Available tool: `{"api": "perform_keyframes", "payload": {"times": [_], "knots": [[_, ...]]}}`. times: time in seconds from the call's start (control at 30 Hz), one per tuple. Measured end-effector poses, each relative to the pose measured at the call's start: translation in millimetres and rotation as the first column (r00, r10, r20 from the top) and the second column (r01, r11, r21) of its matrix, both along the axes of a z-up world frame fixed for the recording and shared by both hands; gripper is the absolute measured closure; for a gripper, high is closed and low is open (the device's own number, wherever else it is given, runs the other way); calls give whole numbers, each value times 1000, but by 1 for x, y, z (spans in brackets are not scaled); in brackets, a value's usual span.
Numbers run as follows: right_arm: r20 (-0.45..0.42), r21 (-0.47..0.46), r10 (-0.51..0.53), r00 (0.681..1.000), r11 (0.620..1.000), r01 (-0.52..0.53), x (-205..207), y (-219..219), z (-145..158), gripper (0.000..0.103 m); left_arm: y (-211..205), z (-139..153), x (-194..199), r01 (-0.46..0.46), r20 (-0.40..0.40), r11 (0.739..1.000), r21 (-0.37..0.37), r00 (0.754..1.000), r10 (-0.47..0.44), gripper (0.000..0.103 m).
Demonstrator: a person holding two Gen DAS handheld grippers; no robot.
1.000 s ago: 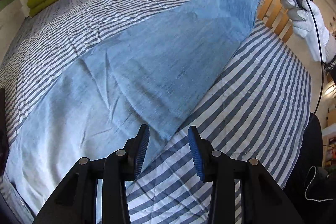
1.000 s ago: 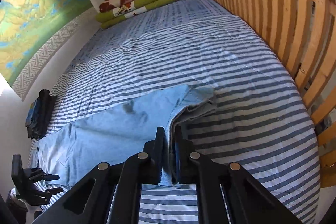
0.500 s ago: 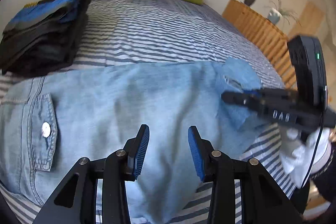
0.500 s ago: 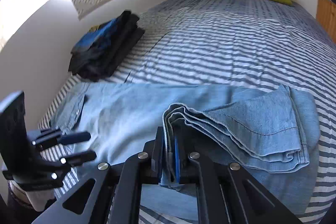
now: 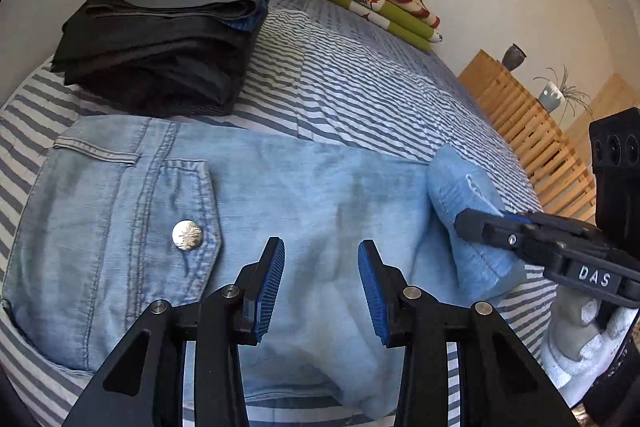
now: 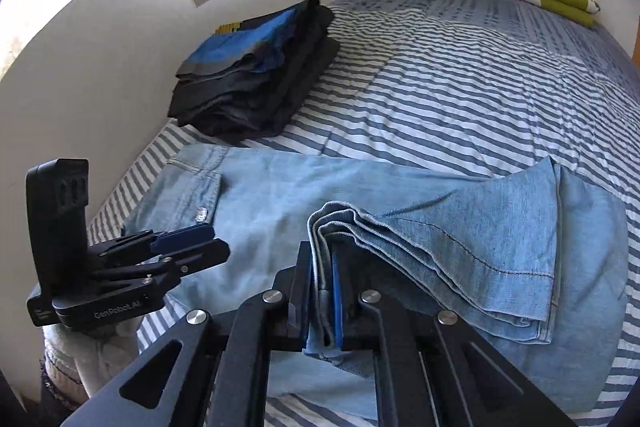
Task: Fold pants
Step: 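Carry the jeans cuff with the right tool over the leg toward the waistband, then grasp the folded leg edge with the left tool and lift it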
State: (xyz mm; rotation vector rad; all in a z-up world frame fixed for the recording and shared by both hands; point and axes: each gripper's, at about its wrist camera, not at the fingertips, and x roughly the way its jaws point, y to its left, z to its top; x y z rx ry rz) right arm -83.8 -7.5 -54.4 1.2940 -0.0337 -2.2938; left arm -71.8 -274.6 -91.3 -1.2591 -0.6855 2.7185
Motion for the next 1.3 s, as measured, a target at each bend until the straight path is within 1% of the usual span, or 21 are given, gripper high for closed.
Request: {"api": "perform_keyframes", "payload": {"times": [0.1,0.13,0.2,0.27,0.33,0.4,0.43,0.5,0.57,0.63,0.7,0.8,0.93,1.03,1.07,1.1,1.13,1.17,1.2,1.23,1.3], "knots": [[58,-31,106,993,994,-105,9,-40,-11,95,-21,-7,9,-39,17,999,20,999,39,62],[77,-18,155,985,988,-154,14,-54,-17,92,-25,-10,12,-41,22,999,19,999,41,62],[128,22,215,968,975,-219,19,-71,-26,89,-30,-13,18,-37,29,999,6,999,37,62],[161,-20,245,956,969,-245,26,-66,-22,86,-34,-17,22,-34,33,999,10,999,34,62],[150,-65,246,958,969,-239,32,-50,-4,82,-35,-19,25,-23,29,999,42,999,22,62],[109,-74,188,976,981,-181,32,-23,12,73,-26,-19,24,18,32,999,41,999,-19,60],[94,-53,142,985,989,-137,28,-9,16,68,-17,-19,23,46,31,999,23,998,-47,56],[94,4,34,995,999,-34,9,18,13,66,2,-19,17,105,35,994,-19,994,-104,48],[121,41,-80,989,996,76,-12,46,1,66,14,-23,14,131,51,991,-36,990,-129,46],[177,57,-151,973,988,143,-32,64,-17,66,21,-26,13,156,58,987,-33,986,-154,46],[246,30,-184,952,983,182,-45,76,-34,66,27,-29,11,170,68,984,-60,984,-166,46],[341,-34,-191,920,976,215,-57,82,-54,63,28,-37,9,171,91,984,-49,982,-166,46],[378,-31,-198,905,974,225,-66,77,-63,58,36,-43,5,195,106,979,-60,976,-188,46],[348,20,-216,912,974,224,-69,77,-63,57,47,-44,-1,214,106,974,-78,973,-206,47],[347,30,-218,912,975,221,-69,77,-64,53,50,-45,-2,216,111,972,-88,972,-206,48],[360,33,-216,908,975,219,-69,77,-67,52,52,-45,-4,215,114,972,-91,972,-205,57],[375,40,-213,902,976,214,-68,76,-70,51,52,-45,-5,212,116,973,-95,973,-201,64],[385,50,-210,899,977,207,-67,75,-73,51,53,-44,-5,211,114,972,-105,973,-199,66],[397,56,-202,895,979,196,-65,73,-76,51,53,-42,-3,212,109,971,-112,974,-200,73],[413,52,-193,890,981,188,-64,72,-78,51,53,-41,-2,210,104,971,-117,975,-199,78],[445,-10,-156,882,984,179,-63,71,-78,55,49,-38,1,204,91,973,-112,977,-194,85]]}}
